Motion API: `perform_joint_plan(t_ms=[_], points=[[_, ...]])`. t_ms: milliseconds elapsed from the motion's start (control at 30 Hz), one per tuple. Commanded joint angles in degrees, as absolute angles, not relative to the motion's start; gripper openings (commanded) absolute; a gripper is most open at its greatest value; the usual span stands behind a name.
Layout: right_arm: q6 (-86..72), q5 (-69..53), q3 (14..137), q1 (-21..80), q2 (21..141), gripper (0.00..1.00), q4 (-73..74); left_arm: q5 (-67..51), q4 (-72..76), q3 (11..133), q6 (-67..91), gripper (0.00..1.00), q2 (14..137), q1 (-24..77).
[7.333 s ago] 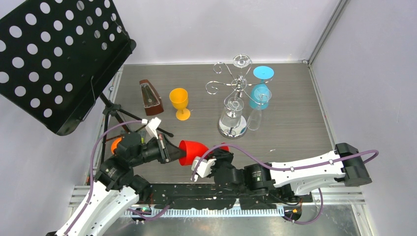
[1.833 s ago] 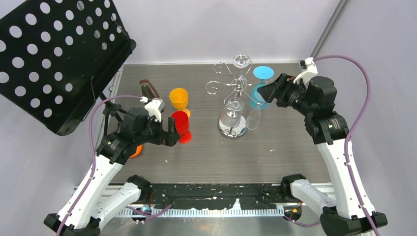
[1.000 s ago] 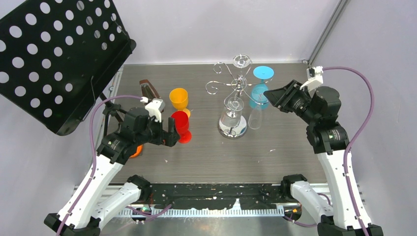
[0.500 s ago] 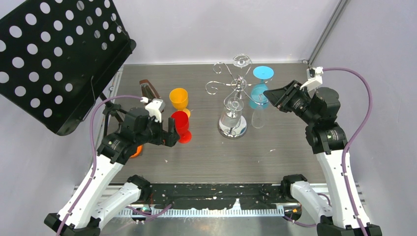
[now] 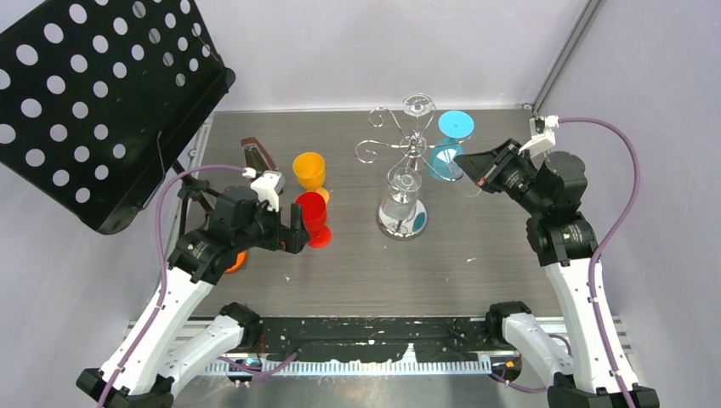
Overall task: Take the wine glass off the wine glass rack
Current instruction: Pick up the wine glass from the wine rack.
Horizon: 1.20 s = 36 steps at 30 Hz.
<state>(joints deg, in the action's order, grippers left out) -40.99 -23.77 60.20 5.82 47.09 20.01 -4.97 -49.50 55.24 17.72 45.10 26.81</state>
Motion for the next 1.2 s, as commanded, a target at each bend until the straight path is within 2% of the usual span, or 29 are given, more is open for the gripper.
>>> perform_joint_plan(t_ms=[0,767,1167], points=[[-41.96,-25.64,59.88,5.8,46.1,0.06,17.84,-4.07,-47.11,55.13,17.05,0.99,44.62,26.54],[-52.71,-17.88,57.99,5.59,40.79,0.06,12.66,-3.43,-47.35,54.89,16.87,0.99,45.34,26.54],[-53.54,-19.33,55.78,5.43,37.71,0.06,12.9,-2.95,-47.29,54.93,16.91,0.99,45.04,26.46]])
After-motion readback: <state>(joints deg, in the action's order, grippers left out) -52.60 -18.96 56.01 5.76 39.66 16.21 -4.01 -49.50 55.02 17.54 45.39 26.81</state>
